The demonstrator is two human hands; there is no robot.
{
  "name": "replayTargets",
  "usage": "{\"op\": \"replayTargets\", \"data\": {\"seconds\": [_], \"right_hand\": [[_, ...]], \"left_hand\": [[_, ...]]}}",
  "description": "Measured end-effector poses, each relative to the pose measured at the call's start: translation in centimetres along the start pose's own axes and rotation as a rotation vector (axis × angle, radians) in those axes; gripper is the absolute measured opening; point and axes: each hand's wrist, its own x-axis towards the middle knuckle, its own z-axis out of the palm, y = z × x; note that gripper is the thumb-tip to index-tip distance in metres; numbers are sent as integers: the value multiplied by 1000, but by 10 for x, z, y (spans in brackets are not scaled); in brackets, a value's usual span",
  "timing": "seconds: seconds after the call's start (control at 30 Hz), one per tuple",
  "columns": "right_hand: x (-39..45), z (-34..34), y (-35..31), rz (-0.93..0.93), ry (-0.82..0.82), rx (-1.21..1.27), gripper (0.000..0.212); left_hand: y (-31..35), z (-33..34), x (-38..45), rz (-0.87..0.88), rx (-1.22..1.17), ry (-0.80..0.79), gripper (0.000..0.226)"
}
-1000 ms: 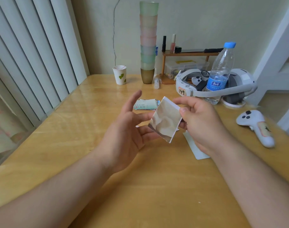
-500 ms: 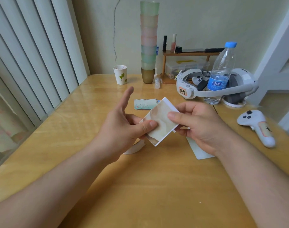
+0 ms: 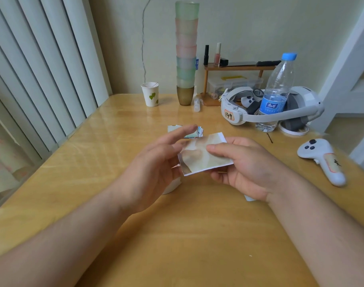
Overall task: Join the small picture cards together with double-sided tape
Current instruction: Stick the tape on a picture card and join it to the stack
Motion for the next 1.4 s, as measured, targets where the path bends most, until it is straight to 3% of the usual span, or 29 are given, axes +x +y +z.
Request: {"op": "replayTargets", "data": {"seconds": [0.23, 0.47, 0.7, 0.97, 1.2, 1.4], "right_hand": [[-6, 3, -3, 21, -91, 33, 37], [-7, 3, -3, 41, -112, 9, 30], [-8, 5, -5, 32, -104, -1, 30], [-8, 5, -3, -37, -42, -69, 34], [-8, 10, -4, -37, 71, 76, 22], [-8, 10, -7, -14, 107, 164, 19]], "left_hand": [[-2, 1, 1, 72, 38, 99, 29], [4, -2, 0, 98, 5, 54, 79], [5, -2, 0, 67, 20, 42, 92], [-2, -6, 2, 48, 115, 71, 69], [-10, -9, 5, 71, 197, 59, 53], [-9, -8, -3, 205, 517, 39, 47]]}}
